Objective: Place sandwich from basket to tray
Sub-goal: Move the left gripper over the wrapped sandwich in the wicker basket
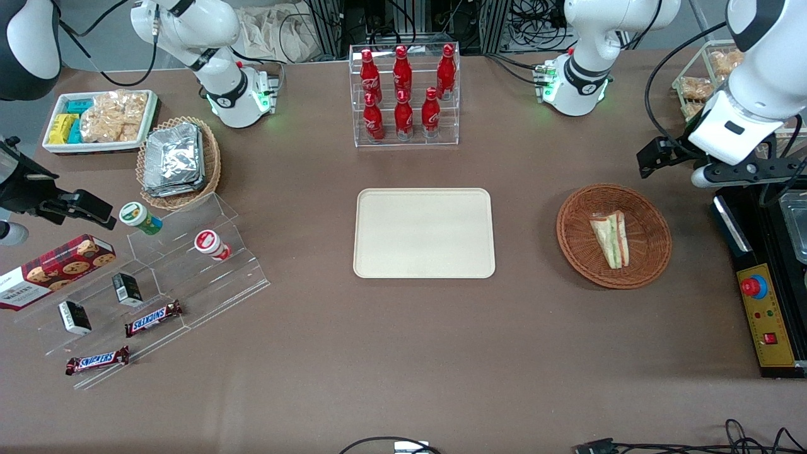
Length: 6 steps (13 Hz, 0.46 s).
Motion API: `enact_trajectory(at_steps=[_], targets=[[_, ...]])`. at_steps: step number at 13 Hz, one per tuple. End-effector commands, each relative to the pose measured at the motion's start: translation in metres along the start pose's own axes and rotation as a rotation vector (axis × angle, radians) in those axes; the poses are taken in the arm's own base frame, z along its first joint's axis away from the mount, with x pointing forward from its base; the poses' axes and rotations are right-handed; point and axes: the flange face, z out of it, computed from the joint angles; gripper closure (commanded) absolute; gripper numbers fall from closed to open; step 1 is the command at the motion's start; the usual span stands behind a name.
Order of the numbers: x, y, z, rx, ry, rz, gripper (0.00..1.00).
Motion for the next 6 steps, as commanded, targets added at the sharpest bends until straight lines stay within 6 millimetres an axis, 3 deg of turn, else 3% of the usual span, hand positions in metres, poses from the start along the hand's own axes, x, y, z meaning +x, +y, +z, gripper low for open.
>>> enact_trajectory(at_steps=[1, 4, 6], targets=[[0.002, -0.007, -0.005, -0.021, -0.016, -0.005, 0.0], [0.002, -0.003, 0.001, -0.014, -0.044, -0.011, 0.0], [-0.002, -0.002, 0.033, -0.013, -0.072, -0.013, 0.0]])
